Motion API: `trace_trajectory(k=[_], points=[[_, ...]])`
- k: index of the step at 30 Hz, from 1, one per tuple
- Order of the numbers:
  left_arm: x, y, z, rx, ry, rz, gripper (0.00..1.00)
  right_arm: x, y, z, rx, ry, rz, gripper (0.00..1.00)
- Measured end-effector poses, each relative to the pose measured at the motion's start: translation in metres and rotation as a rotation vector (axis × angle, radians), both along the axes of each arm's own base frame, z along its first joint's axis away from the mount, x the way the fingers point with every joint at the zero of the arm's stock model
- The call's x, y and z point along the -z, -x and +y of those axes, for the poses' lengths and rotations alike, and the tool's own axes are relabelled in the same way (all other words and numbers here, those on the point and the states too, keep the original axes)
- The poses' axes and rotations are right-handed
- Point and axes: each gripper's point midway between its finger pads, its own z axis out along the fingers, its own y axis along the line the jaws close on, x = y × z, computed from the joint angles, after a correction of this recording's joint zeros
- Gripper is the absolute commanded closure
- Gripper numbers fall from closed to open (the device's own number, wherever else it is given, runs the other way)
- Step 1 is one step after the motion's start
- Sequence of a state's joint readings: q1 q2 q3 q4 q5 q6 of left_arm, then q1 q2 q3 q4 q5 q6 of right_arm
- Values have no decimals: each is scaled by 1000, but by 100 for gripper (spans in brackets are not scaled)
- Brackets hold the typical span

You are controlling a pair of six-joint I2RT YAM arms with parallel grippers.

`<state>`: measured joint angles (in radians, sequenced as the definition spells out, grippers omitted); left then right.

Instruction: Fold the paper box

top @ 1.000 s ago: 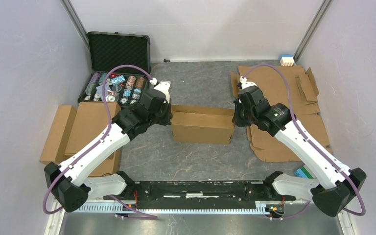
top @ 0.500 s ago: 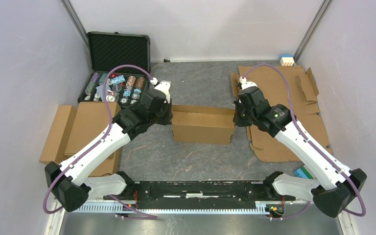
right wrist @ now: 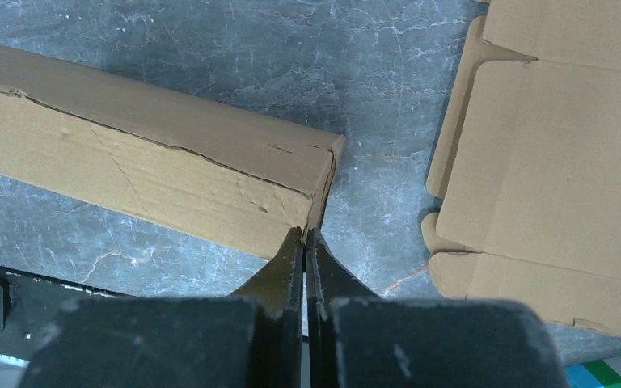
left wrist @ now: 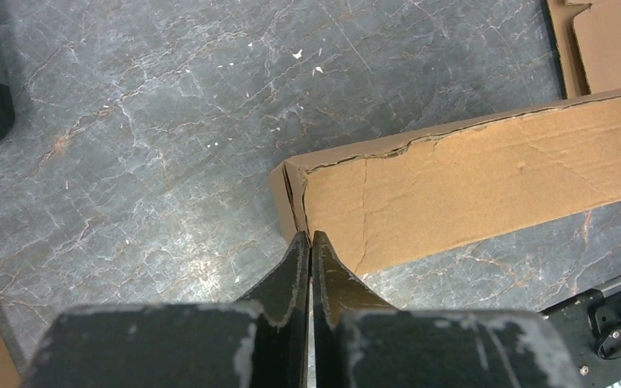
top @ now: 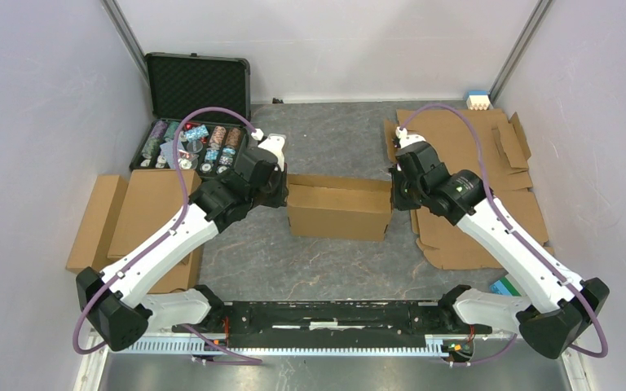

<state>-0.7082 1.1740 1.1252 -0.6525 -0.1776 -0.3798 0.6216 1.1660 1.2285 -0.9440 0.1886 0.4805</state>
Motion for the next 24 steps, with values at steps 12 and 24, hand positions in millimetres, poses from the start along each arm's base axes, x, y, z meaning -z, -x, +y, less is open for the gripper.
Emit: trace_trajectory(k=[12,24], points=[[0,-1,-1,1,3,-1,98,1,0,0,2,0,3,100],[0,-2,-2,4,7,-3,98,4,-1,-3,30,-23,-35,100]])
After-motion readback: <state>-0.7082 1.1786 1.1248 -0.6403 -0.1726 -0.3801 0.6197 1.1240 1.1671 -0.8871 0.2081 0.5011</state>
